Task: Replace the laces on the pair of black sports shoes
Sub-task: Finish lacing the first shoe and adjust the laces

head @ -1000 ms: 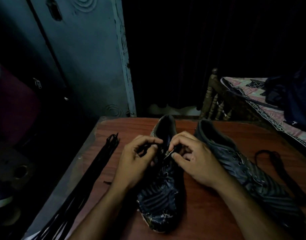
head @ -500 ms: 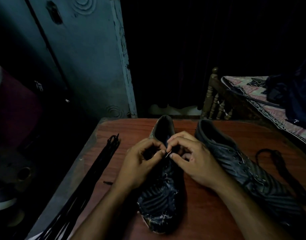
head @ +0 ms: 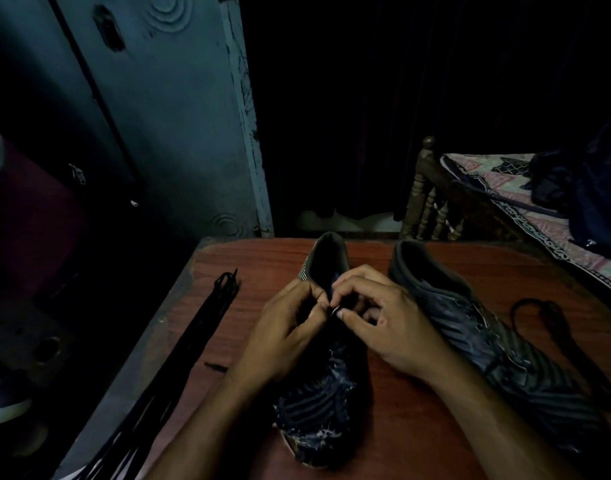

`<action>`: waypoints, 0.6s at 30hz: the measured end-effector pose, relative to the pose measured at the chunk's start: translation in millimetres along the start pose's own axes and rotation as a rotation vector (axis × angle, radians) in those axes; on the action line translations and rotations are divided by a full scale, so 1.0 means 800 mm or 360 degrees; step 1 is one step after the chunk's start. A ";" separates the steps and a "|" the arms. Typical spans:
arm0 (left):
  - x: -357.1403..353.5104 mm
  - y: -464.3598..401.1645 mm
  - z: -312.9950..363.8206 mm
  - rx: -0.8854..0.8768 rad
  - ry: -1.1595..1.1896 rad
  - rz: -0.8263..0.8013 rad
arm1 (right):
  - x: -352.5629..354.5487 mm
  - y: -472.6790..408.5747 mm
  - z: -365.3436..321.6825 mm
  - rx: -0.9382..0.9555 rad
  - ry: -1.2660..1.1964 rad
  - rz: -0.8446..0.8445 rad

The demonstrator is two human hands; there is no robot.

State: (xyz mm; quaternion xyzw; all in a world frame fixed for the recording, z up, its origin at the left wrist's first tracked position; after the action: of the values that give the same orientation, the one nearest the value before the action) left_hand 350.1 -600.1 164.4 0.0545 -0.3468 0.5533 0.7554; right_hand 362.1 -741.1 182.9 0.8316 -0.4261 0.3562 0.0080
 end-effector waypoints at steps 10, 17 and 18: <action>-0.004 -0.005 -0.004 0.0013 -0.0131 -0.0131 | 0.000 0.001 0.001 0.0005 -0.0007 -0.0010; -0.006 -0.005 -0.006 0.0055 -0.0149 -0.0164 | 0.000 0.001 0.008 -0.0035 -0.0001 -0.0001; -0.006 -0.005 -0.006 0.0057 -0.0152 -0.0164 | 0.000 0.001 0.007 -0.0032 0.0002 -0.0002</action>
State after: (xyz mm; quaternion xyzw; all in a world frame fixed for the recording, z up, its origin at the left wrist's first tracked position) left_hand 355.4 -603.4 159.1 0.1119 -0.3693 0.5166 0.7644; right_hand 364.9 -743.6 178.2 0.8316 -0.4291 0.3523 0.0170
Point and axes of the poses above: each hand's wrist, its own y-axis away from the middle knuckle, its own x-axis out of the back of the hand, z = x × y, the point moved 8 cm from there along -y, towards the middle knuckle, and after that the axes turned 14 degrees about -z, right-handed, at the moved point
